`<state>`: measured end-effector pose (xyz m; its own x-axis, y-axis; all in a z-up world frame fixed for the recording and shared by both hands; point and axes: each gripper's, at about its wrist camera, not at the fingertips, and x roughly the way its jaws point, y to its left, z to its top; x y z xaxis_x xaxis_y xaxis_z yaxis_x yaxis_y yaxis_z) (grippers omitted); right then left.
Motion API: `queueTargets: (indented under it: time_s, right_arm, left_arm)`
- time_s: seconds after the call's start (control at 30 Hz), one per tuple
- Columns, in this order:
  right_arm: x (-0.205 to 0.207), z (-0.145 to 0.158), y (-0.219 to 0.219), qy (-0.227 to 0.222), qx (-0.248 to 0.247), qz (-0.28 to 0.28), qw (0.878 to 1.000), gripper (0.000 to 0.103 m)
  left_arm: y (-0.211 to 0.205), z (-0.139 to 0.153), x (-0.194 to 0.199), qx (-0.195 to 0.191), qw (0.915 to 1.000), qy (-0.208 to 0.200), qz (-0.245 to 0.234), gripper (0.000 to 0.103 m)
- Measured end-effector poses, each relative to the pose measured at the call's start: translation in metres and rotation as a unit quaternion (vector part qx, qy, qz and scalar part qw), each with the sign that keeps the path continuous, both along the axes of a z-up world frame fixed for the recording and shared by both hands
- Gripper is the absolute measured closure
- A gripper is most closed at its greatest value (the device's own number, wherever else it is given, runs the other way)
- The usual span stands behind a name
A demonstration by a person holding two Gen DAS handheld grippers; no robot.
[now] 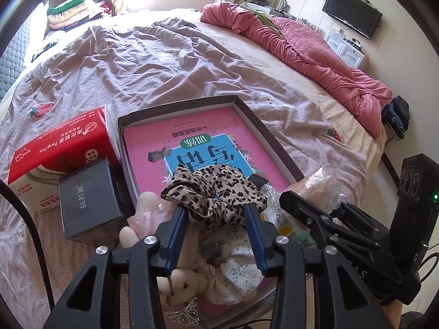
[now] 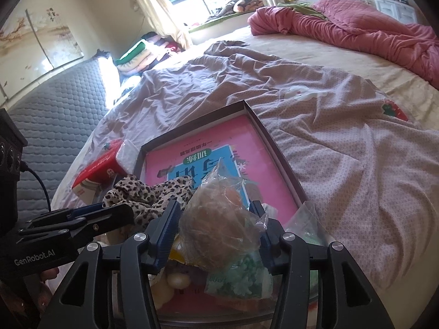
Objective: Organize soft objects
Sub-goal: 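Lower both items into the tray and open both tools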
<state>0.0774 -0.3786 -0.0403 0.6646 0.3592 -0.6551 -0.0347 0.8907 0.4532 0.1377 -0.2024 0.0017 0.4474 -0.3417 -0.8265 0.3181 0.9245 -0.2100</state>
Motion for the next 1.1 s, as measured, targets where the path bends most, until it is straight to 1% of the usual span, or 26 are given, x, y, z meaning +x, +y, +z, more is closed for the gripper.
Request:
queueTargets:
  time_s: [0.1, 0.17, 0.3, 0.43, 0.53, 0.63, 0.73, 0.93, 1.1]
  right_arm:
    - [0.0, 0.002, 0.001, 0.0, -0.007, -0.001, 1.0, 0.047]
    - [0.0, 0.002, 0.003, 0.004, -0.016, -0.001, 1.0, 0.045]
    - [0.0, 0.002, 0.004, 0.005, -0.02, -0.001, 1.0, 0.042]
    - [0.0, 0.003, 0.004, 0.005, -0.029, -0.001, 1.0, 0.04]
    - [-0.002, 0.005, 0.006, 0.006, -0.038, -0.001, 0.999, 0.036]
    - [-0.006, 0.006, 0.007, 0.011, -0.049, 0.001, 0.999, 0.033]
    - [-0.01, 0.004, 0.006, 0.014, -0.055, 0.004, 0.998, 0.033]
    - [-0.01, 0.008, 0.002, 0.009, -0.053, -0.003, 0.999, 0.032]
    - [-0.009, 0.009, 0.003, 0.01, -0.06, -0.002, 0.998, 0.032]
  left_arm:
    - [-0.001, 0.005, -0.003, 0.0, 1.0, -0.009, -0.002, 0.056]
    - [-0.002, 0.008, -0.004, -0.002, 0.9999, -0.013, -0.004, 0.054]
    - [-0.002, 0.013, -0.007, -0.003, 0.9998, -0.021, -0.006, 0.048]
    - [0.001, 0.015, -0.009, -0.005, 0.9998, -0.021, -0.003, 0.047]
    - [0.003, 0.017, -0.011, -0.006, 0.9997, -0.023, 0.0, 0.046]
    - [0.005, 0.018, -0.012, -0.009, 0.9997, -0.023, 0.001, 0.043]
    - [0.008, 0.021, -0.012, -0.01, 0.9996, -0.025, 0.005, 0.042]
    - [0.026, 0.03, -0.013, -0.023, 0.999, -0.032, 0.019, 0.041]
    - [0.05, 0.037, -0.011, -0.034, 0.9978, -0.036, 0.045, 0.04]
